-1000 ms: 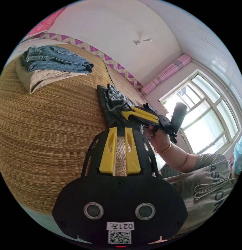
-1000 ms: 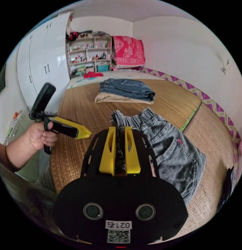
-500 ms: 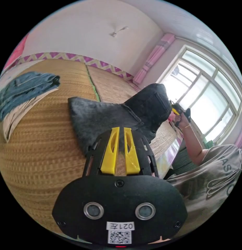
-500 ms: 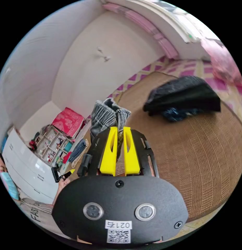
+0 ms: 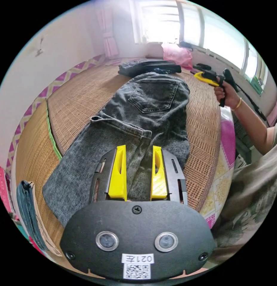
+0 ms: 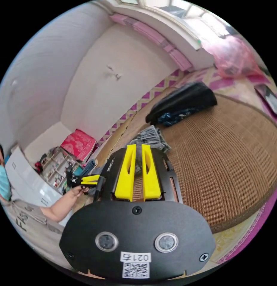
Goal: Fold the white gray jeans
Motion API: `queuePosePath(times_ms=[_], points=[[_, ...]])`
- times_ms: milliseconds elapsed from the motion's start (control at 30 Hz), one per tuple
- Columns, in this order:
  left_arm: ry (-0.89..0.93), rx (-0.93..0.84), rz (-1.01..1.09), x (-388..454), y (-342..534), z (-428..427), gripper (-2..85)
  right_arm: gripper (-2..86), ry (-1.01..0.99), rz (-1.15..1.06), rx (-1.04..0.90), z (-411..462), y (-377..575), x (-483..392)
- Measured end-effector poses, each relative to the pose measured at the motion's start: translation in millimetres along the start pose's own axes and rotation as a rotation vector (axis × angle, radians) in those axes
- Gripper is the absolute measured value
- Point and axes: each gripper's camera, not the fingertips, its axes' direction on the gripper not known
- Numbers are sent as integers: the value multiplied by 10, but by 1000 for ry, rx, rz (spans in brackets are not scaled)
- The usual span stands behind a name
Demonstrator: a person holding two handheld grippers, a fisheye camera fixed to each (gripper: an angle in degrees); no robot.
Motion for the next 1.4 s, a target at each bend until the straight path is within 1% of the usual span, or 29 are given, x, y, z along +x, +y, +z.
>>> queuePosePath(times_ms=[67,167,300,400,467,533,600,667,767,967,1033,1100,1233,1400], points=[[-6,2,-3,-19,-103,-2,123,16,-64,-111,-71,142,-59,-197],[31,11,-40,-142,-235,-34,115,13,-117,-196,-138,383,-102,-387],[160,39,-103,-454,-331,-66,102,18,-167,-269,-257,768,-127,-542],[203,45,-158,-682,-342,-43,65,33,-162,-345,-367,1112,-110,-684],[218,44,-135,-713,-364,-5,54,49,-112,-407,-470,1391,-63,-778],[169,38,-56,-592,-439,-1,57,56,-90,-431,-526,1555,-20,-809],[160,36,-9,-513,-480,-7,73,59,-119,-443,-543,1648,15,-854],[161,41,18,-461,-479,0,90,57,-190,-485,-553,1772,75,-1002],[141,44,30,-416,-433,58,90,55,-214,-512,-601,2088,168,-1211],[71,20,56,-237,-362,274,87,66,-156,-401,-778,2939,277,-1313],[53,19,55,-178,-287,356,86,67,-136,-378,-816,3093,302,-1299],[53,28,40,-163,-204,425,83,57,-142,-377,-806,3129,304,-1308],[70,54,-7,-153,29,581,68,9,-214,-307,-751,3076,261,-1273],[41,84,14,1,340,730,74,-1,-281,-200,-723,3049,170,-1185]])
